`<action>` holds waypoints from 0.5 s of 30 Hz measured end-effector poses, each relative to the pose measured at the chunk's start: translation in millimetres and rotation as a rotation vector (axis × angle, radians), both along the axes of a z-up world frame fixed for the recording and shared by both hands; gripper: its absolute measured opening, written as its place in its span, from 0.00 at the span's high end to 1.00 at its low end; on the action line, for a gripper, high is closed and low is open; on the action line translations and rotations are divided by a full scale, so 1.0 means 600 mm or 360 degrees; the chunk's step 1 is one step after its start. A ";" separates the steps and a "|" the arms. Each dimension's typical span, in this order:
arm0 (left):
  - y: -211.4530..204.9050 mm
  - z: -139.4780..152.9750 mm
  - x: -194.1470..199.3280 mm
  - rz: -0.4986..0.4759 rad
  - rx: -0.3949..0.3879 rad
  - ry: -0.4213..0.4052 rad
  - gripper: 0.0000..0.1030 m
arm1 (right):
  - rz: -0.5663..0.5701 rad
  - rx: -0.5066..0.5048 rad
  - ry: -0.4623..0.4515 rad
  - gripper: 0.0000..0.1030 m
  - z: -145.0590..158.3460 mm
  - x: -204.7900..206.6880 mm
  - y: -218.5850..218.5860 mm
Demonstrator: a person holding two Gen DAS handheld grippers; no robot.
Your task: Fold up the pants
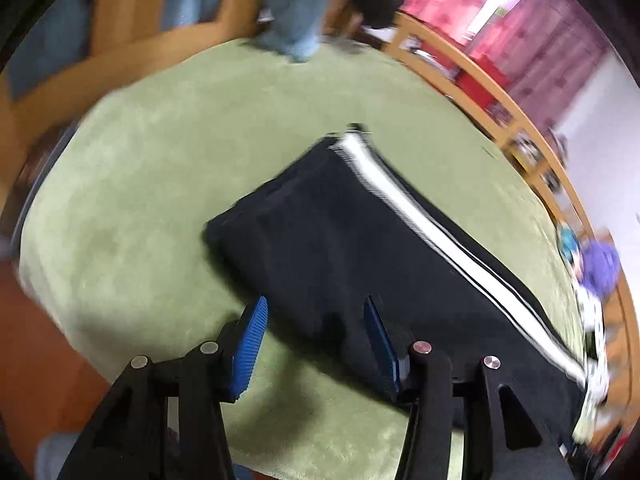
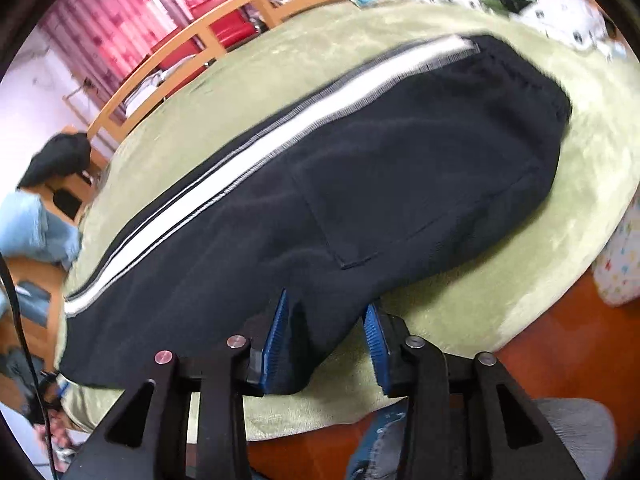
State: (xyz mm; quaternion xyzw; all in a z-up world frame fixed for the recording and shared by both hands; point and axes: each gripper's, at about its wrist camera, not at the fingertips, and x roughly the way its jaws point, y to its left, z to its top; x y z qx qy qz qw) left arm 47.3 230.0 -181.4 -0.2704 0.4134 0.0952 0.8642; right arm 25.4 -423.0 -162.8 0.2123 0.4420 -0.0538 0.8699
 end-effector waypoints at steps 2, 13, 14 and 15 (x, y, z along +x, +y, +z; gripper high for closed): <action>-0.014 0.015 0.016 -0.0046 0.0068 -0.0061 0.54 | 0.0014 -0.0056 -0.0025 0.57 0.009 -0.003 0.013; 0.070 -0.030 0.085 0.0146 -0.0017 0.0062 0.83 | 0.0044 -0.0301 0.0033 0.55 0.026 -0.048 0.031; 0.068 -0.020 0.080 0.0144 0.0013 0.0049 0.83 | 0.0036 -0.0302 0.0023 0.55 0.032 -0.053 0.028; 0.060 -0.009 0.079 0.0140 0.0089 0.0045 0.78 | 0.0029 -0.0299 0.0014 0.55 0.035 -0.054 0.025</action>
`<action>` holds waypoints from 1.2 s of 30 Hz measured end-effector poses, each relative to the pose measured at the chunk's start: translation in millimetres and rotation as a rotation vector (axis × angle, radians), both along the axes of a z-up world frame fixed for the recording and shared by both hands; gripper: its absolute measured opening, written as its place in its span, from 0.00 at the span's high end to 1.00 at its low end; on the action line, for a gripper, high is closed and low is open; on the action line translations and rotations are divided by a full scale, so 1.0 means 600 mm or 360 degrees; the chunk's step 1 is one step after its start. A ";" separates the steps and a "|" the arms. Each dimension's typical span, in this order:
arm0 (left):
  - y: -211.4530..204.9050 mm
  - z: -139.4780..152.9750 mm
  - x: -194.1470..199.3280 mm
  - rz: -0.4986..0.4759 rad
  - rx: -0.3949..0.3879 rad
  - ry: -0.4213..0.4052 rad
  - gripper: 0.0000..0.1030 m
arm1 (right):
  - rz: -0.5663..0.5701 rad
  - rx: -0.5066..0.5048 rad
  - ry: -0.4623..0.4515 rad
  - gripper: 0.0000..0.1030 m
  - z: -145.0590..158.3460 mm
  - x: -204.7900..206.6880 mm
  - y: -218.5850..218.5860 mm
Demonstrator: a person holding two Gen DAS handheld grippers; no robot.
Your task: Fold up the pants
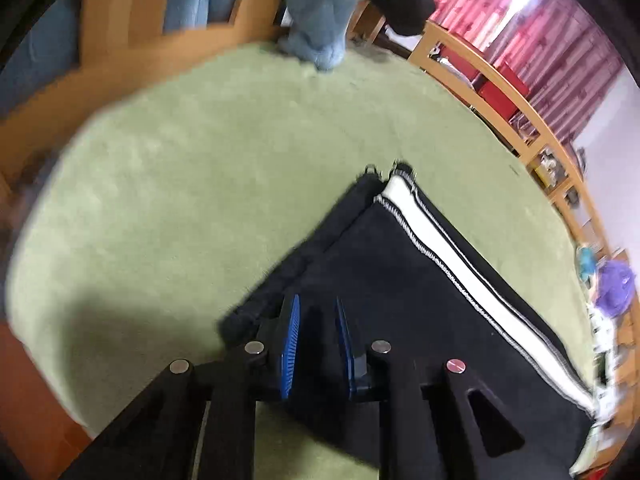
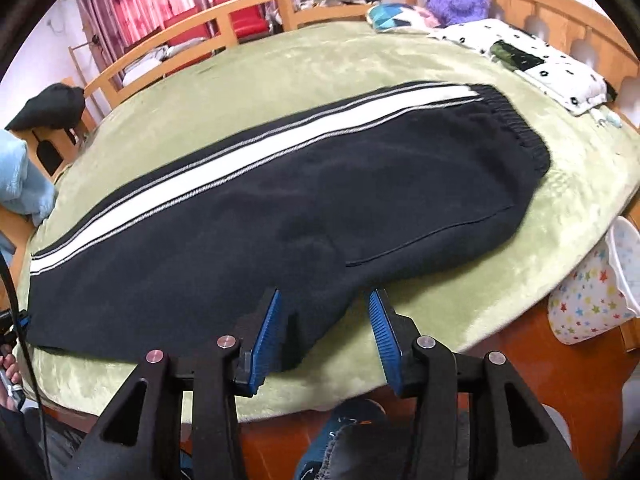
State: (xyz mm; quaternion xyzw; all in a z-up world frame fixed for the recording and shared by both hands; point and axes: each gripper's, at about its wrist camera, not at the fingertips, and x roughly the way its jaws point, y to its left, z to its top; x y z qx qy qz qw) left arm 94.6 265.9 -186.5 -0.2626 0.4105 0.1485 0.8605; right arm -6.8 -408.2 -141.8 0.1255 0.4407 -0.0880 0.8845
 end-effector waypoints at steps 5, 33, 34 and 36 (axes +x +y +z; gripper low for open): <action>-0.019 0.015 -0.039 0.0006 0.0062 -0.0011 0.41 | -0.0011 0.0034 -0.0067 0.55 0.020 0.015 0.015; -0.090 0.123 -0.017 -0.0138 -0.0294 -0.0431 0.87 | 0.0149 0.0079 -0.0145 0.55 0.040 0.002 0.044; -0.116 0.146 -0.016 -0.0184 -0.0258 -0.0463 0.87 | 0.0158 0.0076 -0.0161 0.55 0.045 -0.004 0.039; -0.172 0.189 -0.012 -0.0268 -0.0158 -0.0510 0.87 | 0.0166 0.0070 -0.0196 0.55 0.055 -0.016 0.029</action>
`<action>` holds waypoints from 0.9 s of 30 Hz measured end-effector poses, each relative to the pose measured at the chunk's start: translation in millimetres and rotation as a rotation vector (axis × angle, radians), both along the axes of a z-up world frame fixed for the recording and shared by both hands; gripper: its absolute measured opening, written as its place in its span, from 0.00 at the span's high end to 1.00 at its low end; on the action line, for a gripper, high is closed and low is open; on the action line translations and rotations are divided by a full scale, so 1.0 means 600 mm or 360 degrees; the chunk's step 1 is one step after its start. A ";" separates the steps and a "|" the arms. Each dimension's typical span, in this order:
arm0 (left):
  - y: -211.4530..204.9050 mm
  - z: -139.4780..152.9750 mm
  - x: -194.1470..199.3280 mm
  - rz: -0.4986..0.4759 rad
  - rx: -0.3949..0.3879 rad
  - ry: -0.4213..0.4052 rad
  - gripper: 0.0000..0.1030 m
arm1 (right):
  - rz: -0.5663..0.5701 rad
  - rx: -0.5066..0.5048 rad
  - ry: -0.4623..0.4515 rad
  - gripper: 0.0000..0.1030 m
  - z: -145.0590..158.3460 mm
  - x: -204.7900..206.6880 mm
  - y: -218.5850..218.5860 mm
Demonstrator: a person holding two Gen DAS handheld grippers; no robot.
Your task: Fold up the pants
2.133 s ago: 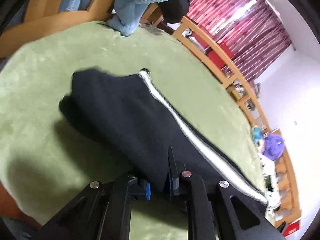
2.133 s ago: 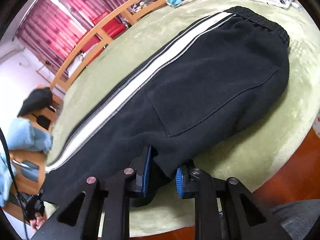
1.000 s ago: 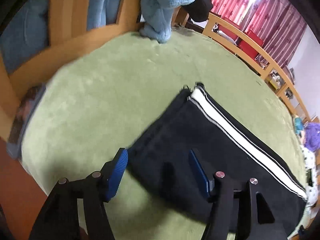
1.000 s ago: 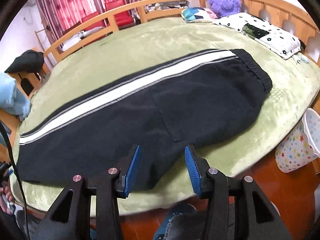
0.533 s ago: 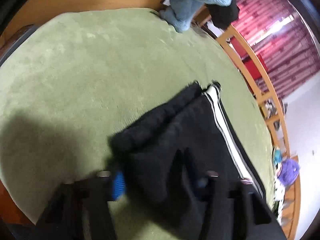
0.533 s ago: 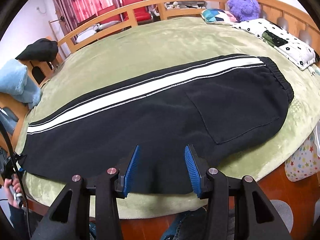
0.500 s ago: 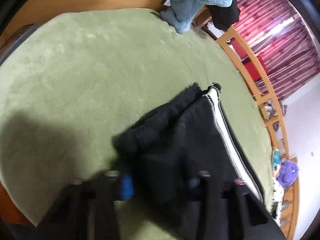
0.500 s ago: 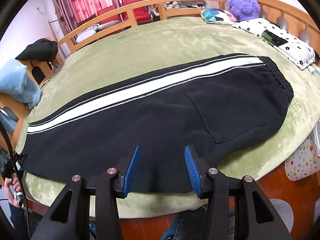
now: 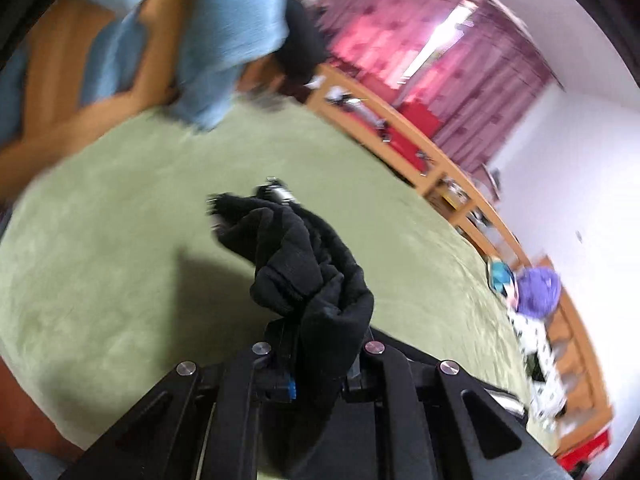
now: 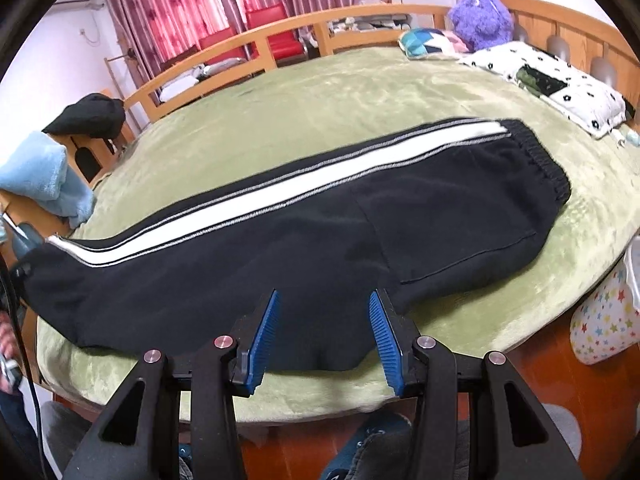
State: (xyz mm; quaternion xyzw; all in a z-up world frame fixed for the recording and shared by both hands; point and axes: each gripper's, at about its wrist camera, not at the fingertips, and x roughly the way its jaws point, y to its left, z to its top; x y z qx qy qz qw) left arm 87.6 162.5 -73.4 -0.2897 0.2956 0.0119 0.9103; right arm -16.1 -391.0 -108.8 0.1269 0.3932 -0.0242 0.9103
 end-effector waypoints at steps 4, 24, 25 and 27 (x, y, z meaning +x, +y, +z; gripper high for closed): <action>-0.127 0.056 0.009 -0.0170 0.0166 -0.0084 0.88 | -0.0001 0.0003 -0.0063 0.55 0.015 -0.025 -0.030; -0.621 -0.140 0.036 -0.1066 0.0348 0.0396 0.67 | -0.0104 -0.0046 0.0067 0.55 -0.044 -0.094 -0.122; -0.597 -0.126 0.028 -0.1092 0.0268 0.0371 0.63 | -0.0087 -0.0060 0.0064 0.54 -0.044 -0.090 -0.116; -0.550 -0.097 0.012 -0.1092 0.0166 0.0300 0.36 | -0.0051 -0.0063 0.0055 0.53 -0.045 -0.078 -0.103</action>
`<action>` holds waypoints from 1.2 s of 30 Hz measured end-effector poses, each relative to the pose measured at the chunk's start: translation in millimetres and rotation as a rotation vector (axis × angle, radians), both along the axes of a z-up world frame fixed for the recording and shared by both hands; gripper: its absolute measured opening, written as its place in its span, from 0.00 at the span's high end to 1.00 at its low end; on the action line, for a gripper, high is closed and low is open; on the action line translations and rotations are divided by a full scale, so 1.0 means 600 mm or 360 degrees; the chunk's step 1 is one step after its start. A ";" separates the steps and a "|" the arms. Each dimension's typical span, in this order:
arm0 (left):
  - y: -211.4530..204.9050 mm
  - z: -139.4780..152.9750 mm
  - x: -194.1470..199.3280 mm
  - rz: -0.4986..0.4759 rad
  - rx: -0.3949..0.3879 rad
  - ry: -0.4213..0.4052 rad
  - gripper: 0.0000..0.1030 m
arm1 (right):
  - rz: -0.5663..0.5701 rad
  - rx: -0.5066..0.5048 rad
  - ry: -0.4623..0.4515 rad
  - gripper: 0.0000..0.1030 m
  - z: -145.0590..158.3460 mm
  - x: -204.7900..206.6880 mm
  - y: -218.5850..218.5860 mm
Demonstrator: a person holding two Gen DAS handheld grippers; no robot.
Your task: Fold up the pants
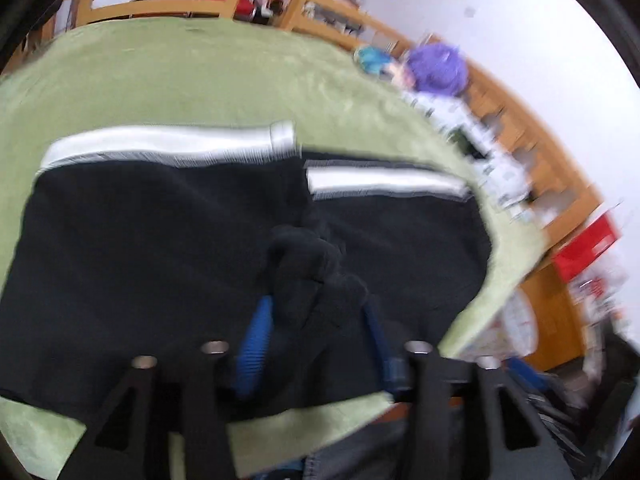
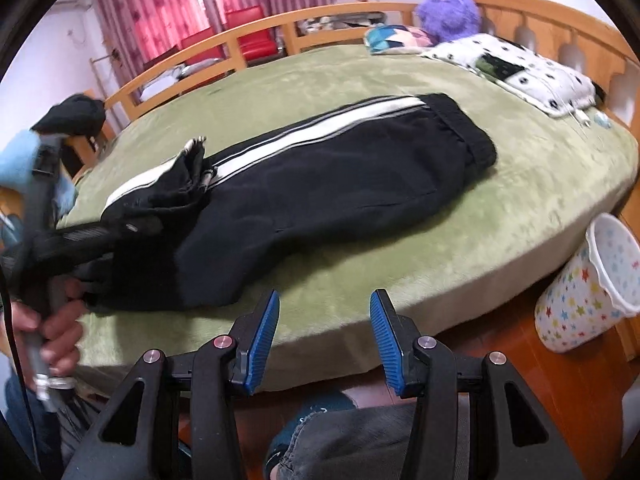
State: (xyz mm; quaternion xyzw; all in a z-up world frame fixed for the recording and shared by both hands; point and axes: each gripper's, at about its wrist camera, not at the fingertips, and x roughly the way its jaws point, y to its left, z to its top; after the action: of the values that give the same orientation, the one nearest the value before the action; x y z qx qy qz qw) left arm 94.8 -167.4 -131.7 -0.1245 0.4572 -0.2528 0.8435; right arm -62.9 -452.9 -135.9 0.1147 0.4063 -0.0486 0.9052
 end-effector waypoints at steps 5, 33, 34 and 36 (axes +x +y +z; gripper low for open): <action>0.127 0.057 -0.035 0.0183 0.0091 -0.0203 0.27 | 0.0141 0.0084 -0.0053 0.53 0.004 0.054 0.055; 0.284 -0.167 0.012 0.0341 0.0180 0.0275 0.27 | 0.0426 0.0193 0.0114 0.66 -0.056 0.210 0.178; 0.277 -0.163 0.007 0.0319 0.0227 0.0240 0.27 | 0.0401 0.0211 0.0073 0.58 -0.043 0.215 0.170; 0.268 -0.156 0.007 0.0278 0.0291 0.0258 0.27 | 0.0397 0.0222 -0.0004 0.48 -0.021 0.238 0.161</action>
State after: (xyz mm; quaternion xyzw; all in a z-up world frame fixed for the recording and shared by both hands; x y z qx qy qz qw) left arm 99.2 -6.5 -225.1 -0.1065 0.5323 -0.1249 0.8305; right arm 80.0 -356.5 -148.3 0.1261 0.4186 0.0927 0.8946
